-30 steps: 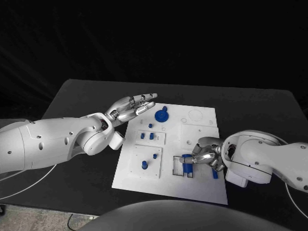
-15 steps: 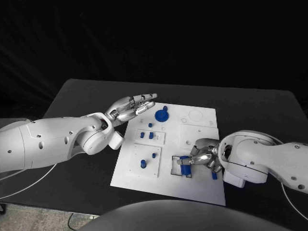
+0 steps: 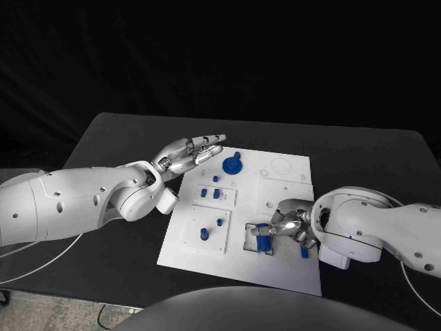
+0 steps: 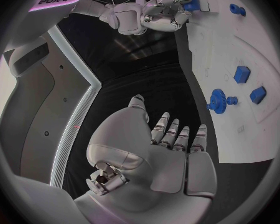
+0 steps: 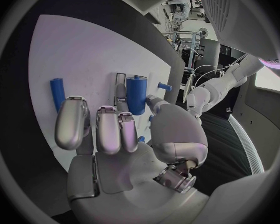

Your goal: Assemble the parts on the task board

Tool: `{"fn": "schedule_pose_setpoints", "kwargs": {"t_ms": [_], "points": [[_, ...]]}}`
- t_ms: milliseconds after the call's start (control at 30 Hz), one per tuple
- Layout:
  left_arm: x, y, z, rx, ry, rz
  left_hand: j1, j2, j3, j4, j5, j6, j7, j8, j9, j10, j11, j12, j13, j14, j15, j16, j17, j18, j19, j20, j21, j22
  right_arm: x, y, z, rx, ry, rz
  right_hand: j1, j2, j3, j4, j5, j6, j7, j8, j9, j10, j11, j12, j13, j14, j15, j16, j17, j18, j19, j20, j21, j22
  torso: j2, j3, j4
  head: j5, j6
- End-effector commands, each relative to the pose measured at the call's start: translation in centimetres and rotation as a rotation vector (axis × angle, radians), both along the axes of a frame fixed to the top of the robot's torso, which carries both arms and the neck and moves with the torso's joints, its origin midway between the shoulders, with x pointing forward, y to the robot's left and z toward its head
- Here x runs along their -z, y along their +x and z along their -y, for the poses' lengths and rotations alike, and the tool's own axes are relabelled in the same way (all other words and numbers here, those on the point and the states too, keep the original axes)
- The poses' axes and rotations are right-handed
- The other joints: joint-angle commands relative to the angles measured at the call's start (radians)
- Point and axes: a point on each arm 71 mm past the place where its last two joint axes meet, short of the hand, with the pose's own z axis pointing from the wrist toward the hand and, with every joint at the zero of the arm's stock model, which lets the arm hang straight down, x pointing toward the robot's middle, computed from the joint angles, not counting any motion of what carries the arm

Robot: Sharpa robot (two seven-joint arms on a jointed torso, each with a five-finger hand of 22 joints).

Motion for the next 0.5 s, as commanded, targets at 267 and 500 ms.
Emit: {"fn": "schedule_pose_setpoints", "kwargs": {"t_ms": [267,500], "points": [[0.09,-0.05,0.22,0.020,-0.018,-0.013,0.012,0.003,0.007,-0.001,0.005,0.005,0.006,0.003,0.002,0.000,0.006,0.004,0.001,-0.002,0.006,0.000,0.001,0.016,0.000,0.004,0.003,0.000,0.23,-0.18,0.01,-0.002,-0.004,-0.013,-0.102,0.022,-0.080,0.053,-0.121,0.012,0.001,-0.003,-0.008,0.112,-0.001,0.004,0.263,0.053,0.004,-0.005,-0.002,0.010,-0.002,0.002,-0.012,0.157,0.000,0.0001,-0.0001,-0.003,0.000],[0.13,-0.06,0.24,0.022,-0.018,-0.016,0.012,0.003,0.007,-0.001,0.005,0.006,0.007,0.003,0.002,0.000,0.006,0.005,0.001,-0.002,0.006,0.000,0.001,0.016,0.000,0.004,0.003,-0.001,0.21,-0.20,-0.02,-0.003,-0.003,-0.010,-0.112,0.009,-0.132,0.049,-0.154,0.013,0.001,-0.003,-0.011,0.112,-0.002,0.004,0.263,0.052,0.004,-0.005,-0.004,0.010,-0.001,0.002,-0.016,0.157,0.000,0.0000,0.0004,-0.001,0.000]]}}
